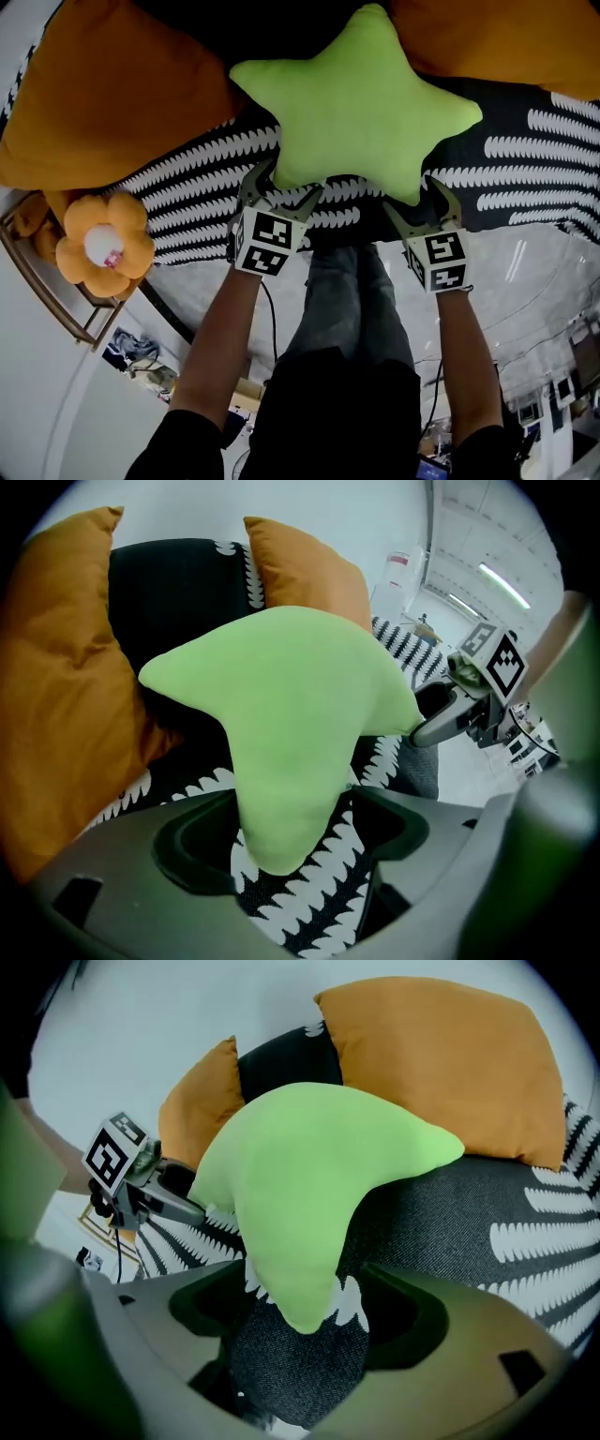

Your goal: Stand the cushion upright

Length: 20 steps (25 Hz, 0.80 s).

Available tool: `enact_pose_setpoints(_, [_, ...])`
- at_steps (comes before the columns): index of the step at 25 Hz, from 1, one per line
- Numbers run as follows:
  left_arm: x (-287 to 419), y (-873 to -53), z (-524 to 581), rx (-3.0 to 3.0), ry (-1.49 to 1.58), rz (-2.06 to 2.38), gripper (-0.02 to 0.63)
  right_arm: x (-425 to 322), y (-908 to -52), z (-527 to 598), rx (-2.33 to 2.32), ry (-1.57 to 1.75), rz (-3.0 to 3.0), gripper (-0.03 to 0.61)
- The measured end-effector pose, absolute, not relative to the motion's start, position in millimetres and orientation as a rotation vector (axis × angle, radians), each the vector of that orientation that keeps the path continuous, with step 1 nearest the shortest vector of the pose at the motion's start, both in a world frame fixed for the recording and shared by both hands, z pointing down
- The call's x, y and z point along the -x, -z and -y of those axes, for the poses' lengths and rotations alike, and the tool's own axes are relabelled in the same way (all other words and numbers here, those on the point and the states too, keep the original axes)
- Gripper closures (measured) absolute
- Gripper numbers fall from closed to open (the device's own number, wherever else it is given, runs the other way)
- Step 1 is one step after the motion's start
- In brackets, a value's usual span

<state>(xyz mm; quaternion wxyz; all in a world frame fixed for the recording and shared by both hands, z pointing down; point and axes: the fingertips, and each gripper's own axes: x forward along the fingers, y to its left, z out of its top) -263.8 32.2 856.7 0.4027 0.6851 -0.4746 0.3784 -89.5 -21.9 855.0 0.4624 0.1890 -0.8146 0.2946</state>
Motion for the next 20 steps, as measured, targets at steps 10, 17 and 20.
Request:
enact_pose_setpoints(10, [256.3, -866.1, -24.4, -1.672, -0.921, 1.124, 0.295, 102.6, -864.9, 25.6, -0.519, -0.834, 1.938, 0.287])
enact_pose_setpoints(17, [249.4, -833.2, -24.2, -1.696, -0.870, 1.150, 0.375, 114.0, -810.7, 35.6, -0.536, -0.739, 2.023, 0.365])
enact_pose_setpoints(20, [240.3, -810.4, -31.3, -1.704, -0.854, 1.132, 0.379, 110.7, -785.0, 32.7, -0.530, -0.738, 2.042, 0.370])
